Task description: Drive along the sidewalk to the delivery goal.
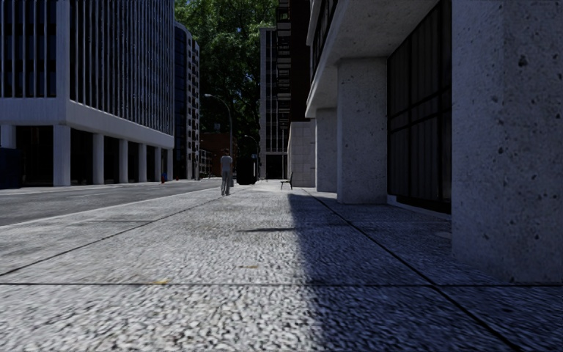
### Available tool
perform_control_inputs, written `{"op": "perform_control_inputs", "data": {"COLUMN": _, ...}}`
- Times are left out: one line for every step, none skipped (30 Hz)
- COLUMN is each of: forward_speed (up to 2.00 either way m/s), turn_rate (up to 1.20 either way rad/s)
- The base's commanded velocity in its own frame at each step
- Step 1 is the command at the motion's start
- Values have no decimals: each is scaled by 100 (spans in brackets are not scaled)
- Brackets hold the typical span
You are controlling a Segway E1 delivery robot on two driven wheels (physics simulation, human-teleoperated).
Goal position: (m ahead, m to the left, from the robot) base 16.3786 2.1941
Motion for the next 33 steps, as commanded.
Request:
{"op": "perform_control_inputs", "data": {"forward_speed": 200, "turn_rate": 0}}
{"op": "perform_control_inputs", "data": {"forward_speed": 200, "turn_rate": 0}}
{"op": "perform_control_inputs", "data": {"forward_speed": 200, "turn_rate": 0}}
{"op": "perform_control_inputs", "data": {"forward_speed": 200, "turn_rate": 0}}
{"op": "perform_control_inputs", "data": {"forward_speed": 200, "turn_rate": 0}}
{"op": "perform_control_inputs", "data": {"forward_speed": 200, "turn_rate": 0}}
{"op": "perform_control_inputs", "data": {"forward_speed": 200, "turn_rate": 0}}
{"op": "perform_control_inputs", "data": {"forward_speed": 200, "turn_rate": 0}}
{"op": "perform_control_inputs", "data": {"forward_speed": 200, "turn_rate": 0}}
{"op": "perform_control_inputs", "data": {"forward_speed": 200, "turn_rate": 0}}
{"op": "perform_control_inputs", "data": {"forward_speed": 200, "turn_rate": 0}}
{"op": "perform_control_inputs", "data": {"forward_speed": 200, "turn_rate": 0}}
{"op": "perform_control_inputs", "data": {"forward_speed": 200, "turn_rate": 0}}
{"op": "perform_control_inputs", "data": {"forward_speed": 200, "turn_rate": 0}}
{"op": "perform_control_inputs", "data": {"forward_speed": 200, "turn_rate": 0}}
{"op": "perform_control_inputs", "data": {"forward_speed": 200, "turn_rate": 0}}
{"op": "perform_control_inputs", "data": {"forward_speed": 200, "turn_rate": 0}}
{"op": "perform_control_inputs", "data": {"forward_speed": 200, "turn_rate": 0}}
{"op": "perform_control_inputs", "data": {"forward_speed": 200, "turn_rate": 0}}
{"op": "perform_control_inputs", "data": {"forward_speed": 200, "turn_rate": 0}}
{"op": "perform_control_inputs", "data": {"forward_speed": 200, "turn_rate": 0}}
{"op": "perform_control_inputs", "data": {"forward_speed": 200, "turn_rate": 0}}
{"op": "perform_control_inputs", "data": {"forward_speed": 200, "turn_rate": 0}}
{"op": "perform_control_inputs", "data": {"forward_speed": 200, "turn_rate": 0}}
{"op": "perform_control_inputs", "data": {"forward_speed": 200, "turn_rate": 0}}
{"op": "perform_control_inputs", "data": {"forward_speed": 200, "turn_rate": 0}}
{"op": "perform_control_inputs", "data": {"forward_speed": 200, "turn_rate": 0}}
{"op": "perform_control_inputs", "data": {"forward_speed": 200, "turn_rate": 0}}
{"op": "perform_control_inputs", "data": {"forward_speed": 200, "turn_rate": 0}}
{"op": "perform_control_inputs", "data": {"forward_speed": 200, "turn_rate": 0}}
{"op": "perform_control_inputs", "data": {"forward_speed": 200, "turn_rate": 0}}
{"op": "perform_control_inputs", "data": {"forward_speed": 200, "turn_rate": 0}}
{"op": "perform_control_inputs", "data": {"forward_speed": 200, "turn_rate": 0}}
